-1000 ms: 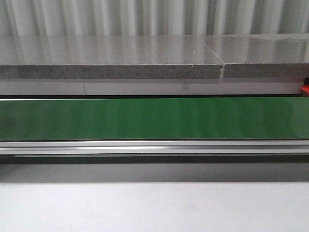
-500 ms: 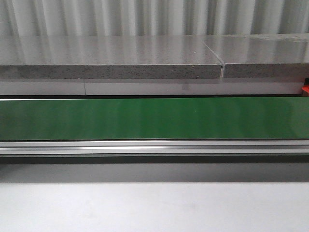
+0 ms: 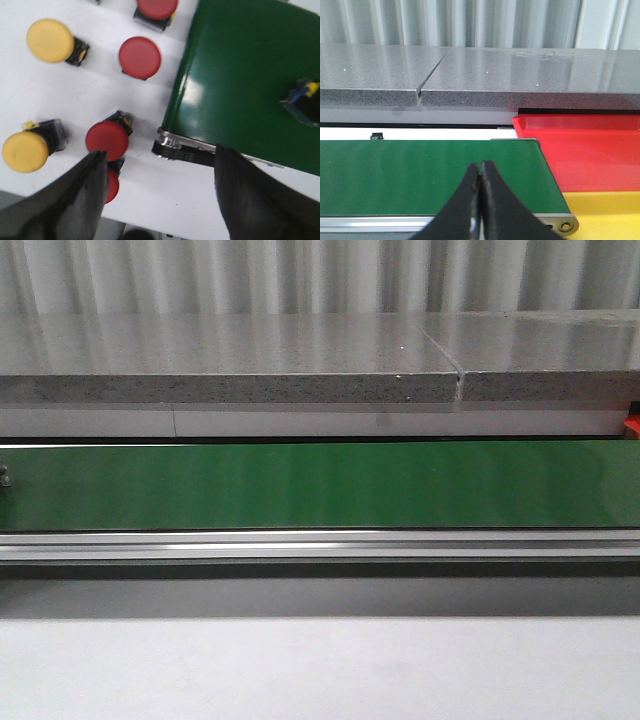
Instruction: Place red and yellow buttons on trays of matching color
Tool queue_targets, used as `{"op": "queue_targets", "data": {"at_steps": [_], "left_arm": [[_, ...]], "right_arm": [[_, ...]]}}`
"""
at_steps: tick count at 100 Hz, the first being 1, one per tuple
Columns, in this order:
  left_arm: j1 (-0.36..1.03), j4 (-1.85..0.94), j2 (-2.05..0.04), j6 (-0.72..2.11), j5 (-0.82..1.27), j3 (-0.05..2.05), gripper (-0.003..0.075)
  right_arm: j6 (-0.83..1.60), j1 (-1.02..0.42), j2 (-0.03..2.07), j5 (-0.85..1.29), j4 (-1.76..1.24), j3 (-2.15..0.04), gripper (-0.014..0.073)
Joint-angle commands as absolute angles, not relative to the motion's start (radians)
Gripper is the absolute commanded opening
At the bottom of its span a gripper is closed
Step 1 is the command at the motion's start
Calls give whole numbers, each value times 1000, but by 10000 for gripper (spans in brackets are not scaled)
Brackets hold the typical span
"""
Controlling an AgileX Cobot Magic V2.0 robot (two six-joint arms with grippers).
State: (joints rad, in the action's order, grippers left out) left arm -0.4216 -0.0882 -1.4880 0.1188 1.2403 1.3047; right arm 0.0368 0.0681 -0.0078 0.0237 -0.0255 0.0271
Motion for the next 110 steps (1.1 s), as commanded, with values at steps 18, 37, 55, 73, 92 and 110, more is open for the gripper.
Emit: {"op": "queue_targets", "data": {"at_steps": [18,37,55,73,92,110], "left_arm": [[-494,-93,-1450,150,1269,1267,439],[-494,-89,-1504,164,1269,1264,439],[-494,-70,-1596,164,1269,1264,439],[-494,-65,-1649,164,1269,1271,439],[-494,-50,-1705,164,1269,1274,439],[-494,-20,-1712,164,1238,1273,439]], "right_arm": [[37,73,-21,-52,-18,12,-39],[37,73,-21,-52,-18,12,-39],[37,73,-21,-52,-18,12,-39],[37,73,-21,-52,-18,12,-39],[37,73,-21,-52,-18,12,-39],[37,73,-21,-52,-18,12,-39]]}}
